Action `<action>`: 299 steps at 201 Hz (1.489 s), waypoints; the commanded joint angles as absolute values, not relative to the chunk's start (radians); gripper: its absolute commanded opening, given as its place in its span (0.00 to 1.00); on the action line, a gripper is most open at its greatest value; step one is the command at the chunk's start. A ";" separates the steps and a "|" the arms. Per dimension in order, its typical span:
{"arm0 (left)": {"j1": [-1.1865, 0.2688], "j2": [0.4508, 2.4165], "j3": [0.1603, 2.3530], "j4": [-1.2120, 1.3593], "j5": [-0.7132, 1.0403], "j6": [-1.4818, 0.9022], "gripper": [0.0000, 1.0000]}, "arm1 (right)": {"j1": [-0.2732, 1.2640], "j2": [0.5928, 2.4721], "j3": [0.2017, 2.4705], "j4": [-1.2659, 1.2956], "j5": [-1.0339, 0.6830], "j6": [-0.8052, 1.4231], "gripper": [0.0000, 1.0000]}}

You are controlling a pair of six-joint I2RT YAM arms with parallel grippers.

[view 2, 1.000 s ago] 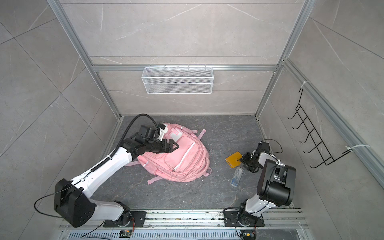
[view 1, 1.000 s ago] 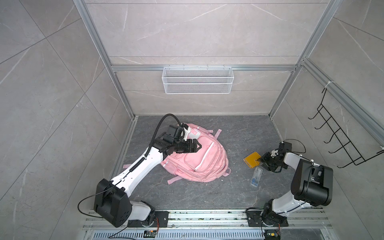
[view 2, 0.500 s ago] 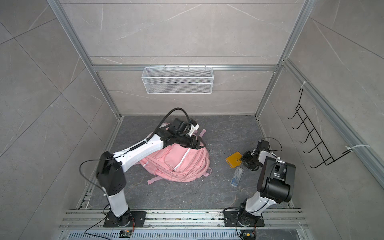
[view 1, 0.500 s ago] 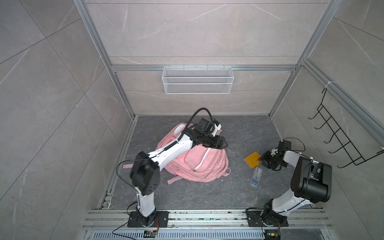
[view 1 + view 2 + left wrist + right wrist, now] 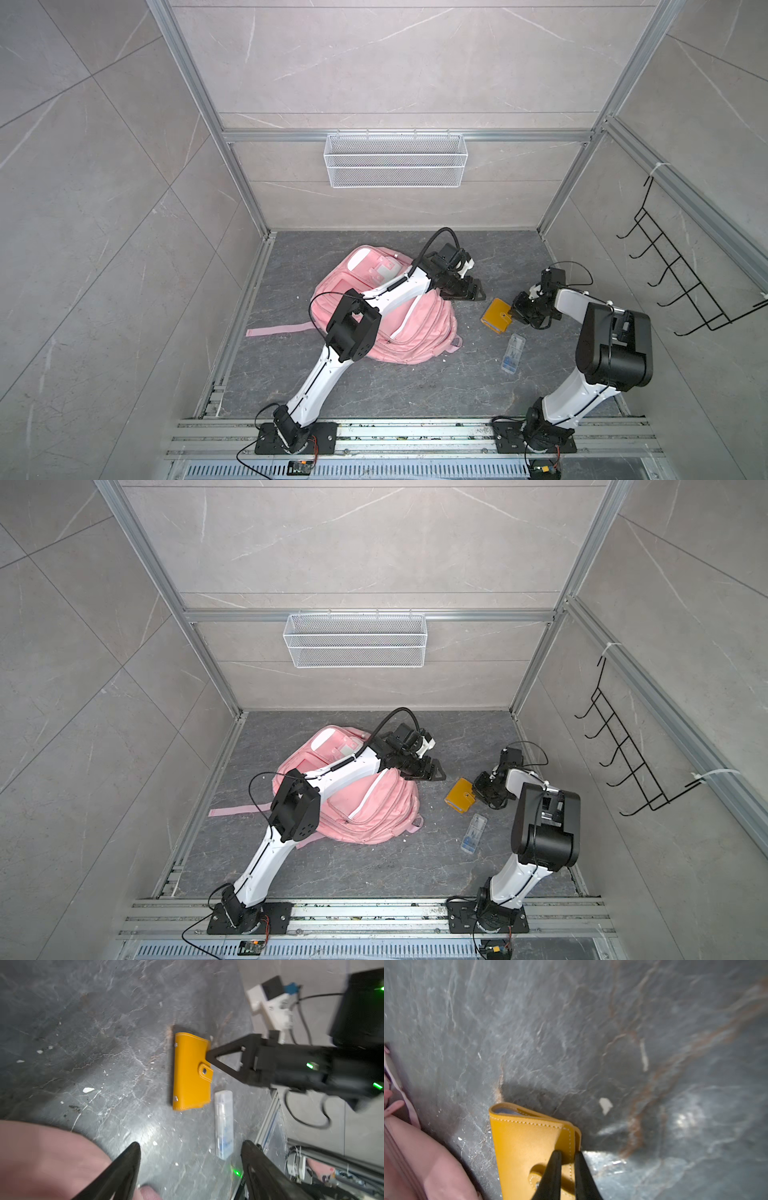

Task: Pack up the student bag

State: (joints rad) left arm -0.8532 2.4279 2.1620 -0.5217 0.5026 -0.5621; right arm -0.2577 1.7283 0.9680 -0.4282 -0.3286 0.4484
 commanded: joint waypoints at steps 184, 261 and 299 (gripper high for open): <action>-0.920 2.629 2.258 -0.416 0.644 -0.800 0.45 | -0.150 1.733 0.839 -0.392 -0.345 0.526 0.14; -0.919 2.608 2.252 -0.357 0.655 -0.830 0.30 | -0.141 1.658 0.781 -0.337 -0.411 0.569 0.14; -0.904 2.540 2.181 -0.311 0.659 -0.801 0.04 | -0.141 1.544 0.821 -0.375 -0.457 0.569 0.16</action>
State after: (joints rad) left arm -0.9043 2.6217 2.2253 -0.3965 0.6312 -0.8211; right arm -0.1658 1.6257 0.8101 -0.2665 -0.3790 0.5625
